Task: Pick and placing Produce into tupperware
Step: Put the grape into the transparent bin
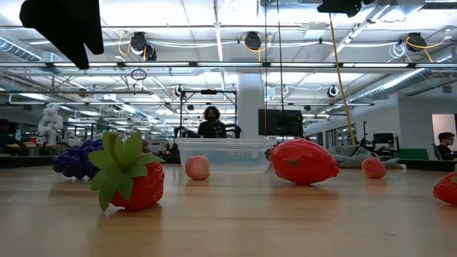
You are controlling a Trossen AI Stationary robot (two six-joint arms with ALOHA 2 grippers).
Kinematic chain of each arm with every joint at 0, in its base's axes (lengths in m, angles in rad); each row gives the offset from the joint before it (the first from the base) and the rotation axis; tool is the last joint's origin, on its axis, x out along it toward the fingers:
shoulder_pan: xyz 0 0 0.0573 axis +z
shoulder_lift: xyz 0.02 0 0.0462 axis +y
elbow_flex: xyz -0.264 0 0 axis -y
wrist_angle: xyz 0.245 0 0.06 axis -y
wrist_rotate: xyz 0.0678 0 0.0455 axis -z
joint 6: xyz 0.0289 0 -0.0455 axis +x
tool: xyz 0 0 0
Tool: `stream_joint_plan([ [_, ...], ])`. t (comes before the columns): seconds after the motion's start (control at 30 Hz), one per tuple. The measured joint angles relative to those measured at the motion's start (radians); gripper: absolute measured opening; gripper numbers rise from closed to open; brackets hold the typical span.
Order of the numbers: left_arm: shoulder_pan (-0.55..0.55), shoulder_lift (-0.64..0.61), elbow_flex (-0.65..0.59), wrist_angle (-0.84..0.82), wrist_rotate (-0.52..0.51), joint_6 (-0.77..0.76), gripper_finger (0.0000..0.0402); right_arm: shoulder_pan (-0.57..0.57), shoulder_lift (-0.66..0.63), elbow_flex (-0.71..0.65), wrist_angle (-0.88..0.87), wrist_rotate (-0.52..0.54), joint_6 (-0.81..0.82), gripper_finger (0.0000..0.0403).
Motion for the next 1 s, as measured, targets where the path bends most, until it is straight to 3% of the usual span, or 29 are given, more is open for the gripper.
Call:
stream_joint_plan([
  [0.3,0.022,0.040,0.000,-0.066,0.030,-0.005,0.0393,0.000,0.000,0.000,0.000,0.000,0.009,0.0192],
  [0.5,0.041,0.047,0.000,-0.059,0.065,-0.024,0.0390,0.000,0.000,0.000,0.000,0.000,0.016,0.0192],
  [1.0,0.068,0.197,0.000,-0.047,0.146,0.011,0.0397,0.000,0.000,0.000,-0.004,-0.001,0.019,0.0192],
])
